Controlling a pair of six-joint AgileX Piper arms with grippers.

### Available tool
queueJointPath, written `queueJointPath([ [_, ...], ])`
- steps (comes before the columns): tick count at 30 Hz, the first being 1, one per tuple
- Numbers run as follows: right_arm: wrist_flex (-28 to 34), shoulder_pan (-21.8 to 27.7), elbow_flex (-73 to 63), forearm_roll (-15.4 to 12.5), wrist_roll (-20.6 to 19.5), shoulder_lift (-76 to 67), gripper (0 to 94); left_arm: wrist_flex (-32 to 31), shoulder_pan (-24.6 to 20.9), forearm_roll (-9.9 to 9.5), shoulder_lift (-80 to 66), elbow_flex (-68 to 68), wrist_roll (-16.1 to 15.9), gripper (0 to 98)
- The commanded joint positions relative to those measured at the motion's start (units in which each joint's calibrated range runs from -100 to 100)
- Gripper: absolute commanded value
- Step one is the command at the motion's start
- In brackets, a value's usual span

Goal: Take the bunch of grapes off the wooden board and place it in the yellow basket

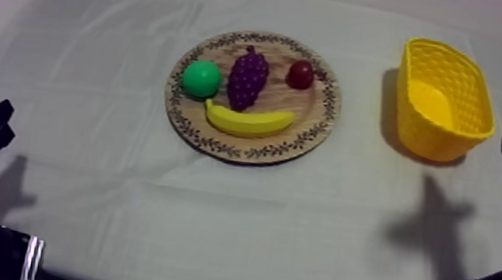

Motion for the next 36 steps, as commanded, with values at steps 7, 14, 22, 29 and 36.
queueJointPath([
  [7,0.28,-3.30,-11.40,1.26,-0.70,13.61,0.3,0.03,0.01,0.02,0.00,-0.04,0.00,0.1],
  [14,0.19,-6.38,-18.28,2.71,-1.94,20.87,0.3,0.03,0.01,0.02,0.00,-0.04,0.00,0.1],
  [22,3.24,-10.31,-29.58,4.92,-5.00,28.97,0.3,0.03,0.01,0.02,0.00,-0.04,-0.02,0.1],
  [29,8.57,-13.78,-40.55,6.75,-8.34,34.87,0.3,0.03,0.01,0.02,0.00,-0.04,-0.04,0.1],
  [36,14.36,-17.51,-50.52,8.22,-11.34,40.85,0.3,0.03,0.01,0.02,0.00,-0.04,-0.04,0.1],
])
